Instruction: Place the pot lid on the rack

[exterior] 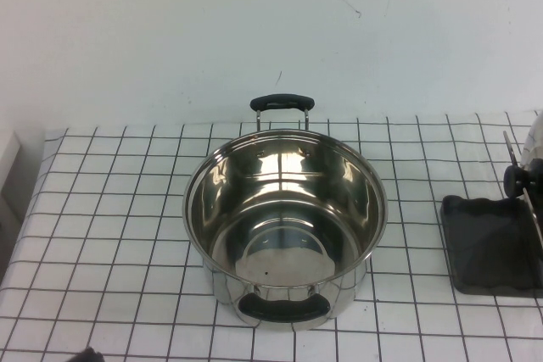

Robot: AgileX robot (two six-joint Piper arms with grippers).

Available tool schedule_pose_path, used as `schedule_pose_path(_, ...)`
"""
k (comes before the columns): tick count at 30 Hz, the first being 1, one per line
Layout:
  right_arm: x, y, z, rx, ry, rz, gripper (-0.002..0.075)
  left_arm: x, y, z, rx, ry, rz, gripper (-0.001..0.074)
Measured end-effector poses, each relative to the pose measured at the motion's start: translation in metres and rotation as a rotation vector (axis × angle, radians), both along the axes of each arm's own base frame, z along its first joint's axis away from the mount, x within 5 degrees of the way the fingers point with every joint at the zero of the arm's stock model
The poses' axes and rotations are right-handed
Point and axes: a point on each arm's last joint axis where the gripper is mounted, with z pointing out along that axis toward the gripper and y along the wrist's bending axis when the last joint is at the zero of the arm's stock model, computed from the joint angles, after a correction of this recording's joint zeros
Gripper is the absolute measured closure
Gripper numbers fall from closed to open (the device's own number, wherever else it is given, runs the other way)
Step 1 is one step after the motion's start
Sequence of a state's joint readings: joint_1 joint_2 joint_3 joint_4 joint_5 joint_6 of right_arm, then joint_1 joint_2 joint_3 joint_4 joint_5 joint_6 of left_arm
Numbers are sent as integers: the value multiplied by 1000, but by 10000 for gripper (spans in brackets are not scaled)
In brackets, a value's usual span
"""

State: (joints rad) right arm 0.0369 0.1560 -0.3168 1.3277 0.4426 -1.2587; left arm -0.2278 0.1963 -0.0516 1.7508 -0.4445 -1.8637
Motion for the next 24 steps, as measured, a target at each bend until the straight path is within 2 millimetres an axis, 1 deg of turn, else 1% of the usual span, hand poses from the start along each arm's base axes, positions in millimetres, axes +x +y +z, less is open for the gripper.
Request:
schedule_pose_path(7,1,1,-5,-11,13,12,727,-12,-11,-17,17,74,-174,736)
schedule_pose_path(11,0,2,-5,-15,14,21,727,-16,-15,-19,17,91,-236,736)
schedule_pose_path(13,3,-2,-7,-7,13,-28,727,-17,-16,-19,15,96,-250,736)
schedule_pose_path(18,16,-25,-17,-38,-31,-302,727,-18,-16,-20,13,101,-258,736)
schedule_pose_path(20,17,-32,-18,-93,-63,-395,727,-18,-16,-20,13,101,-258,736)
schedule_pose_path(22,18,-36,-17,-165,-95,-444,727,-18,-17,-20,11,104,-262,736)
schedule_pose_path(24,18,-37,-18,-184,-100,-456,727,-18,-17,-20,11,104,-261,736)
